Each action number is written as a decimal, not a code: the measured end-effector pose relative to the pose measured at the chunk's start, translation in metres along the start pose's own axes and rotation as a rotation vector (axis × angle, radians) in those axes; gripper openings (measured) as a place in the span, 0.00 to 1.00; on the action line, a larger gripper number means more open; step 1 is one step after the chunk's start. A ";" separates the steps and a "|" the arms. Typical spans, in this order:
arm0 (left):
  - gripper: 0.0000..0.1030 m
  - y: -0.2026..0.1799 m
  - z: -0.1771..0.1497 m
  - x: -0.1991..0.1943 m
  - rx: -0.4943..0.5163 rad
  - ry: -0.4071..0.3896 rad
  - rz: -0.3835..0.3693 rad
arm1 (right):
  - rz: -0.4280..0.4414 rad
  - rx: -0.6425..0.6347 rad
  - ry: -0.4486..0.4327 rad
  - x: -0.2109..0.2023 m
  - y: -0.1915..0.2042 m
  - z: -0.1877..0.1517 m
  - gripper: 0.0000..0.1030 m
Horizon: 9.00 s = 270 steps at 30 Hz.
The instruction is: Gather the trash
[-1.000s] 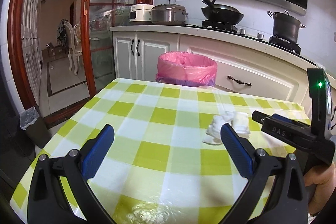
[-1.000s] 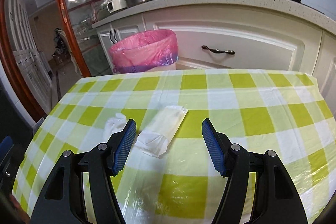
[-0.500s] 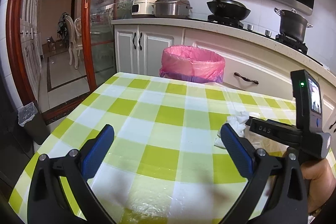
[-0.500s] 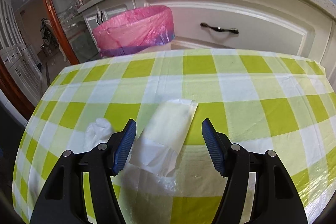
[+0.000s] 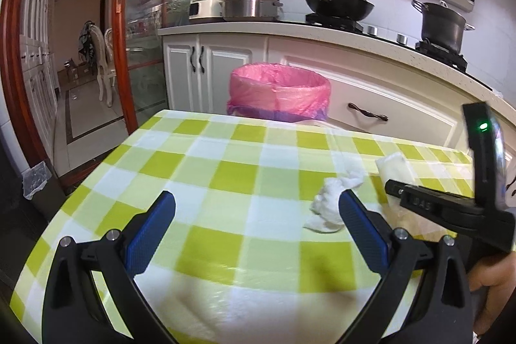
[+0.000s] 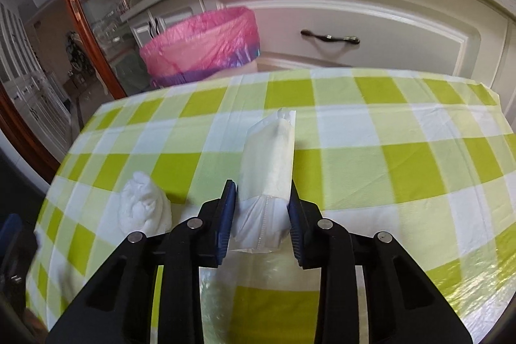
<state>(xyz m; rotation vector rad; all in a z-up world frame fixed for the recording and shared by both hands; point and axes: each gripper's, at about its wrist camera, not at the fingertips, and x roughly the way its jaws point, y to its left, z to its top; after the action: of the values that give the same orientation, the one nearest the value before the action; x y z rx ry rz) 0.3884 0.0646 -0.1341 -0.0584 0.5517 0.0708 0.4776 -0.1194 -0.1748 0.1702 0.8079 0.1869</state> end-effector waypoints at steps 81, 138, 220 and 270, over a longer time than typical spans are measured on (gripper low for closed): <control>0.27 -0.024 0.063 -0.112 0.006 -0.287 -0.126 | 0.217 -0.175 -0.370 -0.159 0.040 0.021 0.28; 0.86 0.025 0.222 0.226 -0.074 -0.170 -0.072 | 0.316 -0.275 -0.251 0.111 0.039 0.262 0.46; 0.96 -0.037 0.129 -0.168 -0.003 -0.222 -0.092 | 0.152 -0.251 -0.324 -0.245 0.017 0.080 0.82; 0.96 -0.045 0.120 -0.166 0.029 -0.208 -0.087 | 0.147 -0.221 -0.321 -0.244 0.005 0.073 0.82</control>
<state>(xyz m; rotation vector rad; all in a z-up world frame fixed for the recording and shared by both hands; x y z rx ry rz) 0.3136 0.0205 0.0571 -0.0463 0.3414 -0.0155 0.3654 -0.1770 0.0467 0.0485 0.4513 0.3760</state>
